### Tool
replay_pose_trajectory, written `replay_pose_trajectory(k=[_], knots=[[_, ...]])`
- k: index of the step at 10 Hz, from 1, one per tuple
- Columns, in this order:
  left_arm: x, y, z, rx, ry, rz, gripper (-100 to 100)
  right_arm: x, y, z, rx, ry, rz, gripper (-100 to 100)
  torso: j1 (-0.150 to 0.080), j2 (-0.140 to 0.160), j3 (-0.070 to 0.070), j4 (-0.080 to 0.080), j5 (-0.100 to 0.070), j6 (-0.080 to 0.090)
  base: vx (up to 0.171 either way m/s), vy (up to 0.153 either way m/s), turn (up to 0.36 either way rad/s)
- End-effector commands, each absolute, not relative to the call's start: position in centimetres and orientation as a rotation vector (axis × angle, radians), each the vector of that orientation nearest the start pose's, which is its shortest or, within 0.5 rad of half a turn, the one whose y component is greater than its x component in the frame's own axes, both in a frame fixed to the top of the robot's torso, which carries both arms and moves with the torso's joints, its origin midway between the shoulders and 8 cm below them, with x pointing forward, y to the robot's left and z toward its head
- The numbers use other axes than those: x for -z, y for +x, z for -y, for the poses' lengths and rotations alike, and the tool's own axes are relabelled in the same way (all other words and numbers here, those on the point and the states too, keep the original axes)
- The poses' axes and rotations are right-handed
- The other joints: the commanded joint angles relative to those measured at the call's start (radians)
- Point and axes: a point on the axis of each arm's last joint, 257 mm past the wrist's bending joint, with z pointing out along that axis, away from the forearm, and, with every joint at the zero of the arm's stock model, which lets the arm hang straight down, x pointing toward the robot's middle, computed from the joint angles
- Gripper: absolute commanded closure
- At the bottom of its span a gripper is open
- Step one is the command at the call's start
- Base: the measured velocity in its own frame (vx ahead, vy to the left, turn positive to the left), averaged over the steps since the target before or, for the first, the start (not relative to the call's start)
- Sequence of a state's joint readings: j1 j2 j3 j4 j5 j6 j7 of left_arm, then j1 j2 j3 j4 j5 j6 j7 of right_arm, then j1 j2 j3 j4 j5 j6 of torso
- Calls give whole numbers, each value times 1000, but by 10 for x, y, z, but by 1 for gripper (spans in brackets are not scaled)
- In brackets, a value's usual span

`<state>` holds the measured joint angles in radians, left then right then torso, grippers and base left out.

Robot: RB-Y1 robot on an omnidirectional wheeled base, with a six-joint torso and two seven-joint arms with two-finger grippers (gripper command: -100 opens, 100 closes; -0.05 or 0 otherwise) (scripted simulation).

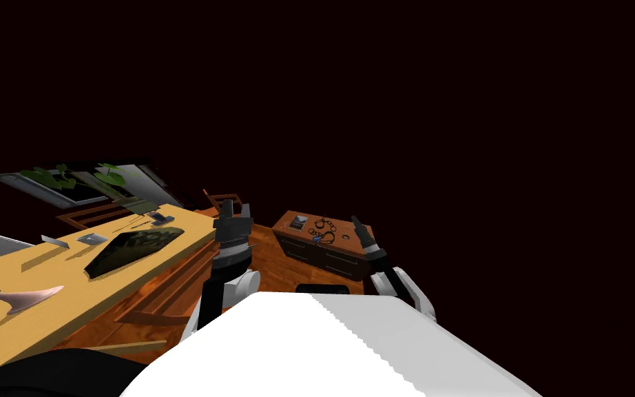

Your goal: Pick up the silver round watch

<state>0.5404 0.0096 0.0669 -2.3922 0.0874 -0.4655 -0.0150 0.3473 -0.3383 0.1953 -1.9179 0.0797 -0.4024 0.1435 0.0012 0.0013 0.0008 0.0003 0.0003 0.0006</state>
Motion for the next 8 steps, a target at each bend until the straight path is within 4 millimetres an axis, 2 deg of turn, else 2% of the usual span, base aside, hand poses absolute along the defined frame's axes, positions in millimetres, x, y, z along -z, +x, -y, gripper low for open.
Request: replay_pose_trajectory(k=[1,4,5,6,7,8], knots=[[-57,318,-307,1276,-650,-542,0,161,424,187,-1132,430,-1329,-100,0,0,0,0,0,0,-14,35,238],[-57,318,-307,1276,-650,-542,0,192,428,188,-1076,390,-1417,-100,0,0,0,0,0,0,-11,24,157],[-57,318,-307,1276,-650,-542,0,214,429,186,-1028,331,-1487,-100,-1,0,0,0,0,0,-14,31,267],[-57,318,-307,1276,-650,-542,0,219,429,188,-1022,337,-1495,-100,0,0,0,0,0,-1,-11,23,170],[-57,318,-307,1276,-650,-542,0,242,428,187,-970,274,-1565,-100,-1,0,0,0,0,0,-7,35,256],[-57,318,-307,1276,-650,-542,0,247,428,190,-964,280,-1574,-100,0,0,0,0,0,0,-6,22,134]])
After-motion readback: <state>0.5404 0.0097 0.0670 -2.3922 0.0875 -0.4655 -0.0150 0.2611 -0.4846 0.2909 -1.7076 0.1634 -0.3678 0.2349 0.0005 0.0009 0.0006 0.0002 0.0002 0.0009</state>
